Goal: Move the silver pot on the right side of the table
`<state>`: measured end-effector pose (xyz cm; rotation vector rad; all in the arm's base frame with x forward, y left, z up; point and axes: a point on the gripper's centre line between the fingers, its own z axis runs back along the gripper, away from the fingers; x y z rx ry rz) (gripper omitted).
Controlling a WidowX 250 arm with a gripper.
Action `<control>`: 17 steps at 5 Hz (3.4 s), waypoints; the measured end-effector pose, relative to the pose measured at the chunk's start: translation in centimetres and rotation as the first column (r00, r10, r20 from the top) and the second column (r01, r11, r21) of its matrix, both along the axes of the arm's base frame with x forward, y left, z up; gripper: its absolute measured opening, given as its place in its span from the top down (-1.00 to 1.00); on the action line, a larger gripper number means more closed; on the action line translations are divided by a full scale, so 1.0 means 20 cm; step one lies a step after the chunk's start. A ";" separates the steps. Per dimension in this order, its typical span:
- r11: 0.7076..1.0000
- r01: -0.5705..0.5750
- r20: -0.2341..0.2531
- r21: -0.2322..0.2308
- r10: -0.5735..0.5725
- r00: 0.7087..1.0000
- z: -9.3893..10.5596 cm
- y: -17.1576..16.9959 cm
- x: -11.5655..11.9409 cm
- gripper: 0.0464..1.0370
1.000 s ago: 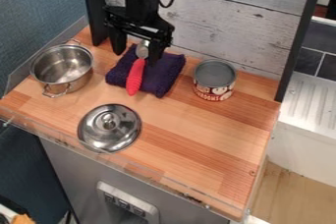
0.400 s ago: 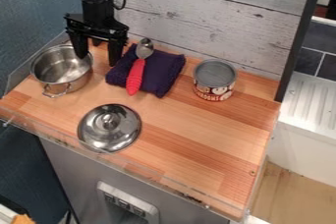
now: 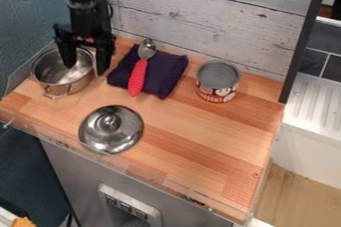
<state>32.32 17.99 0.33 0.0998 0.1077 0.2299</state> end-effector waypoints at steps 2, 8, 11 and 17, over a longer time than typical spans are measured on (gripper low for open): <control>1.000 -0.016 -0.012 0.007 0.016 1.000 -0.02 0.01 0.00 0.34; 0.913 0.403 0.045 0.060 -0.406 0.913 0.30 -0.77 -0.23 0.94; 0.794 0.608 -0.023 -0.003 -0.608 0.794 0.10 -1.31 -0.31 0.94; 0.919 0.391 0.142 -0.044 -0.382 0.913 0.38 -1.21 -0.32 -0.95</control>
